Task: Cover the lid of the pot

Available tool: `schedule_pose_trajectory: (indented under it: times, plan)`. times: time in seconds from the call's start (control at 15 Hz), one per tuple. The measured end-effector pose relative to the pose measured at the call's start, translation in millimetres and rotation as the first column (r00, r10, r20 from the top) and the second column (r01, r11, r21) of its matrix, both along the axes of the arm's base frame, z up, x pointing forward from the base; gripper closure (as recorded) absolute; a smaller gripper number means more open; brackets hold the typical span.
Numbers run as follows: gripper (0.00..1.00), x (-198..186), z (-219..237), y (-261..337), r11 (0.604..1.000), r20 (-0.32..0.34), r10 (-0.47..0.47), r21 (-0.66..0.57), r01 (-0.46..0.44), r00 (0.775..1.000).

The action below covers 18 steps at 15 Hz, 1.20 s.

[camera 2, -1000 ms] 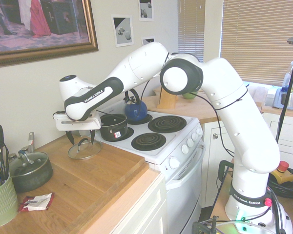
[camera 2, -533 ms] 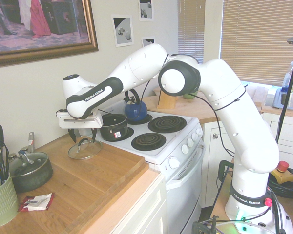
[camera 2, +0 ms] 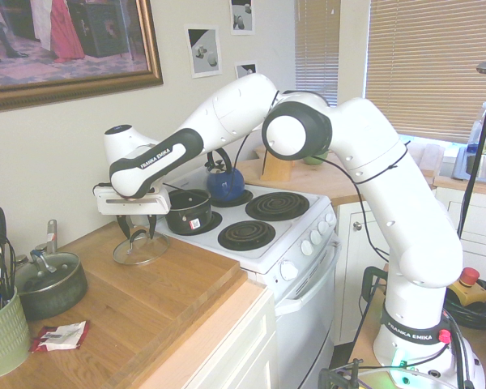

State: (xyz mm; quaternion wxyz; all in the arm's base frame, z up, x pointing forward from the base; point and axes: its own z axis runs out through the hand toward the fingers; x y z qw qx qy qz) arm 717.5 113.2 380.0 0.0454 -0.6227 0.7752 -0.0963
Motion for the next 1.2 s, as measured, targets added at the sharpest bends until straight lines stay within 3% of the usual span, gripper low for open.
schedule_pose_trajectory:
  times: [1.2]
  plan:
    - [1.00,2.1,-3.9,5.5,1.000,0.009,0.004,0.005,-0.004,1.000]
